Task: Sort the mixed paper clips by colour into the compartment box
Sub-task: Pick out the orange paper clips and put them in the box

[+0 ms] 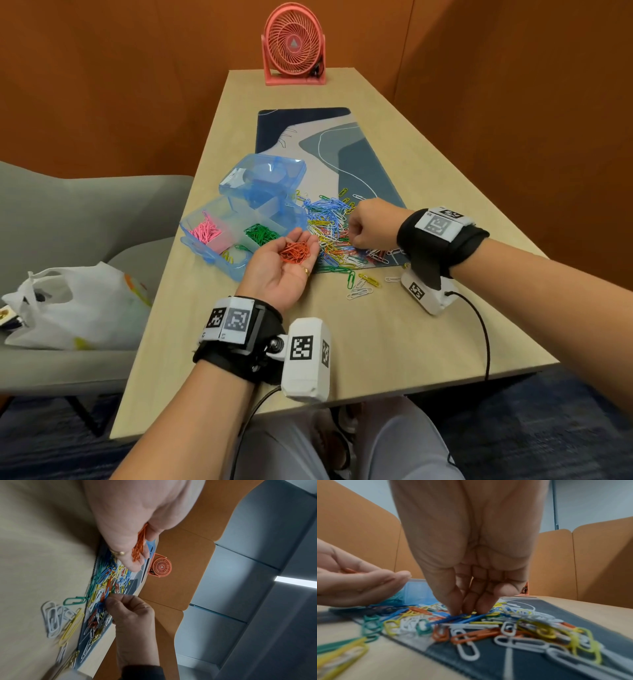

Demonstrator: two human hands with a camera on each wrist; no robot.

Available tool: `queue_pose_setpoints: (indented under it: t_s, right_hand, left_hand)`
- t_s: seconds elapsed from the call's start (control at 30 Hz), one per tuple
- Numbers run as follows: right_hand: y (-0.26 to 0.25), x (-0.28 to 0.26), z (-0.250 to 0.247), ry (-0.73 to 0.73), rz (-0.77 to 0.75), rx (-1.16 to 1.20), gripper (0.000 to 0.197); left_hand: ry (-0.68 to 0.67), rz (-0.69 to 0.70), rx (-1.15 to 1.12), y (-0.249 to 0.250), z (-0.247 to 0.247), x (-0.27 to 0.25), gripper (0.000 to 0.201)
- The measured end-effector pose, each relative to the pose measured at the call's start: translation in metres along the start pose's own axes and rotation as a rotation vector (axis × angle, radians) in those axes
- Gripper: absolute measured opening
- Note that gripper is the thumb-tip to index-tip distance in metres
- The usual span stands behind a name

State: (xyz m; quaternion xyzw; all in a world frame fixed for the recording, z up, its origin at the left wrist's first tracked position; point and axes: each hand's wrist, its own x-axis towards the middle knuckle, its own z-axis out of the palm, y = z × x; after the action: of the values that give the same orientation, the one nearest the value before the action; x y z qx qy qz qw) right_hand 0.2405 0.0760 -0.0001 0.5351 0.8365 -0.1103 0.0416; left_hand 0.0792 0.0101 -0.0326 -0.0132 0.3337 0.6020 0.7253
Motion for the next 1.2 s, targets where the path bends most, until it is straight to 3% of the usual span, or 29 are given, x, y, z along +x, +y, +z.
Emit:
queue_pose_setpoints:
  t_s: [0.23, 0.4, 0.77, 1.07, 1.2]
  right_hand:
    - [0.009, 0.005, -0.005, -0.023, 0.067, -0.04, 0.02]
    - [0.004, 0.01, -0.003, -0.016, 0.024, 0.047, 0.006]
    - [-0.003, 0.007, 0.001, -0.083, 0.029, 0.011, 0.012]
    - [-0.007, -0.012, -0.016, 0.057, -0.028, 0.215, 0.014]
    - [-0.02, -0.021, -0.028, -0.008, -0.115, 0.323, 0.011]
  left_hand:
    - [-0.019, -0.023, -0.014, -0.003, -0.003, 0.002, 0.031]
    - [-0.046, -0.026, -0.043, -0.003, -0.008, -0.001, 0.031]
    - [-0.052, -0.048, -0.043, -0.006, -0.006, -0.01, 0.032]
    - [-0.046, -0.045, 0.044, -0.013, -0.01, -0.011, 0.033]
    - [-0.051, -0.068, 0.067, -0.017, -0.005, -0.01, 0.033]
